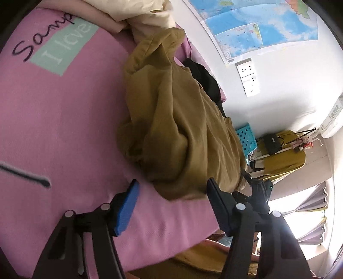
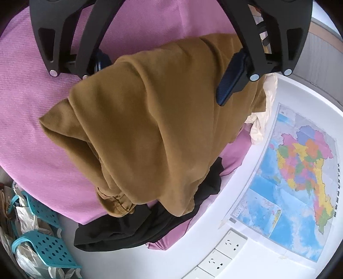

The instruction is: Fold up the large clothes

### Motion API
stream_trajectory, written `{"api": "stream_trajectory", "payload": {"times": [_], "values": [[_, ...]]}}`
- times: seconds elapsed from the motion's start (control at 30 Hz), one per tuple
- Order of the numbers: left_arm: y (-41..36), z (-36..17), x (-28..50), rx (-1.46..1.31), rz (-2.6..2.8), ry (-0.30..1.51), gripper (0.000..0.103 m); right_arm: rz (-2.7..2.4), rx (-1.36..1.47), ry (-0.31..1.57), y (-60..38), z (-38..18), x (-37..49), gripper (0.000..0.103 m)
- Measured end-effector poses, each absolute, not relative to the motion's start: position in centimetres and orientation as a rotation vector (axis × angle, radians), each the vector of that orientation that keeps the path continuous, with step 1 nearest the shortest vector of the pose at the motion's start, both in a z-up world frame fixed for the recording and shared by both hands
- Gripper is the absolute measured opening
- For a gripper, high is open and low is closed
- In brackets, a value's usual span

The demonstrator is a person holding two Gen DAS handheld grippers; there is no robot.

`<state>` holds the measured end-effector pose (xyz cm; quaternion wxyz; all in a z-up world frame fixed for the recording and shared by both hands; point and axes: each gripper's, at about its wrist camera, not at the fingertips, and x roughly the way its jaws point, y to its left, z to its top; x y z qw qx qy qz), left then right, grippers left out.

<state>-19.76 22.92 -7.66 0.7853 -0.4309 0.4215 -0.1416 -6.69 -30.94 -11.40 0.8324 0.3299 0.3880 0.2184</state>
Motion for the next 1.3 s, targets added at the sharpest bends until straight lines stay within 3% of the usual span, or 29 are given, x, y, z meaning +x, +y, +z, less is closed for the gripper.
{"api": "stream_trajectory", "payload": {"times": [0.17, 0.3, 0.47, 0.5, 0.53, 0.6, 0.63, 0.77, 0.83, 0.9, 0.97, 1.0, 1.03, 1.1, 1.17, 1.3], "values": [[21.5, -7.7, -17.3, -0.970, -0.304, 0.845, 0.072, 0.452, 0.677, 0.817, -30.3, -11.1, -6.3, 0.096], [20.8, -7.3, -15.7, -0.997, -0.315, 0.802, 0.093, 0.415, 0.662, 0.812, -29.3, -10.8, -5.6, 0.099], [19.8, -6.9, -13.9, -0.974, -0.247, 0.791, 0.096, 0.367, 0.627, 0.776, -27.7, -10.5, -5.1, 0.099], [19.6, -6.7, -13.8, -0.966, -0.234, 0.777, 0.093, 0.370, 0.614, 0.771, -27.3, -10.5, -5.0, 0.096], [19.6, -6.6, -13.8, -0.949, -0.215, 0.777, 0.072, 0.372, 0.616, 0.760, -27.3, -10.4, -5.1, 0.084], [19.5, -6.2, -14.0, -0.882, -0.154, 0.787, 0.047, 0.400, 0.628, 0.731, -27.7, -10.3, -5.2, 0.077], [19.7, -6.2, -14.1, -0.875, -0.154, 0.782, 0.043, 0.416, 0.648, 0.740, -28.0, -10.6, -5.0, 0.077], [20.3, -7.0, -14.0, -0.902, -0.168, 0.794, 0.047, 0.430, 0.675, 0.765, -27.9, -11.2, -4.2, 0.090], [20.5, -7.4, -13.7, -0.923, -0.191, 0.796, 0.064, 0.428, 0.637, 0.765, -26.8, -11.0, -3.9, 0.099], [20.7, -7.7, -13.2, -0.955, -0.236, 0.791, 0.073, 0.418, 0.596, 0.760, -25.8, -11.0, -3.4, 0.099], [20.6, -7.6, -12.7, -0.951, -0.253, 0.794, 0.078, 0.440, 0.614, 0.767, -25.8, -11.1, -3.0, 0.079], [20.4, -7.5, -12.6, -0.939, -0.240, 0.799, 0.074, 0.480, 0.642, 0.783, -25.8, -11.5, -2.7, 0.059], [20.3, -7.4, -12.5, -0.920, -0.219, 0.803, 0.058, 0.510, 0.659, 0.789, -25.9, -11.8, -2.5, 0.054], [20.2, -7.4, -12.2, -0.888, -0.192, 0.828, 0.046, 0.546, 0.666, 0.784, -26.3, -11.8, -2.6, 0.048], [20.4, -7.3, -12.3, -0.910, -0.190, 0.829, 0.040, 0.577, 0.699, 0.789, -26.6, -11.9, -2.5, 0.048], [19.4, -6.5, -12.2, -0.796, -0.146, 0.833, 0.037, 0.606, 0.719, 0.803, -26.5, -11.7, -2.2, 0.061]]}}
